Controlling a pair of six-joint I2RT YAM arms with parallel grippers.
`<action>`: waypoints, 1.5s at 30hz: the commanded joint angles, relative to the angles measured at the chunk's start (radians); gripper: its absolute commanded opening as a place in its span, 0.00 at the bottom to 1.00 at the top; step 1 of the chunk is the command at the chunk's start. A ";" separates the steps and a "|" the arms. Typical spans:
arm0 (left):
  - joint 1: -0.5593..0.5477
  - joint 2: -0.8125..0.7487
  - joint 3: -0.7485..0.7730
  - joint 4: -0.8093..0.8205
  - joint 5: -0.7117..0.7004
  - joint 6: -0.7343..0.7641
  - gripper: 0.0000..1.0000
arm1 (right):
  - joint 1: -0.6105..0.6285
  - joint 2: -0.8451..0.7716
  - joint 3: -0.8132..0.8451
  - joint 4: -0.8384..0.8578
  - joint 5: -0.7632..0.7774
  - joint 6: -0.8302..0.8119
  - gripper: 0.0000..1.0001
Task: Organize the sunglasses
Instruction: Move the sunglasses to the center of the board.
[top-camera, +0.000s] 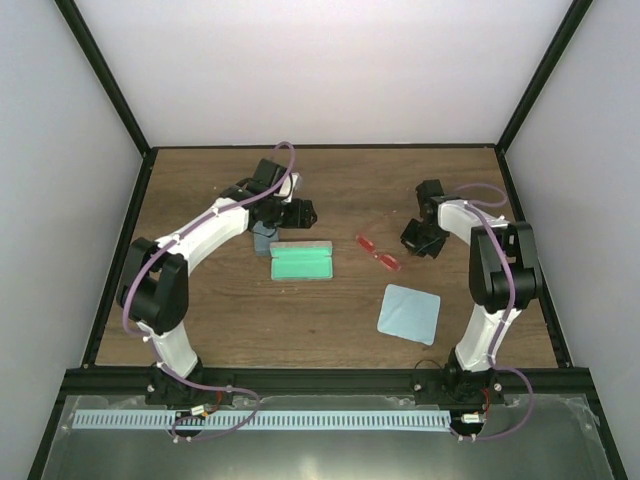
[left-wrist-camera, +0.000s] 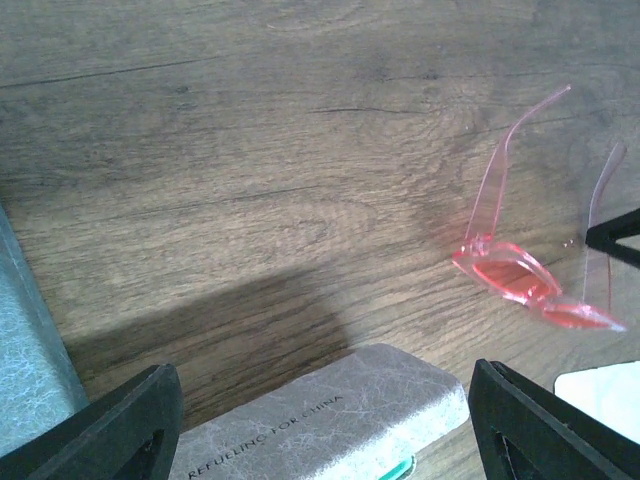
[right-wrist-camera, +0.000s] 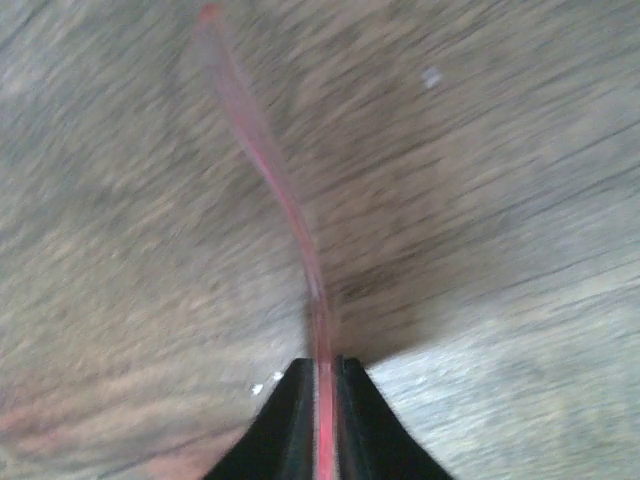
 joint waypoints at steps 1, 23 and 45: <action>0.004 0.014 0.011 -0.003 0.041 0.024 0.80 | -0.034 0.037 0.066 -0.024 0.050 -0.022 0.12; -0.363 0.192 0.159 0.063 0.398 0.084 0.32 | -0.005 -0.612 -0.316 -0.116 0.079 0.066 0.18; -0.531 0.576 0.408 0.051 0.191 0.070 0.29 | -0.038 -0.782 -0.373 -0.242 0.122 0.074 0.08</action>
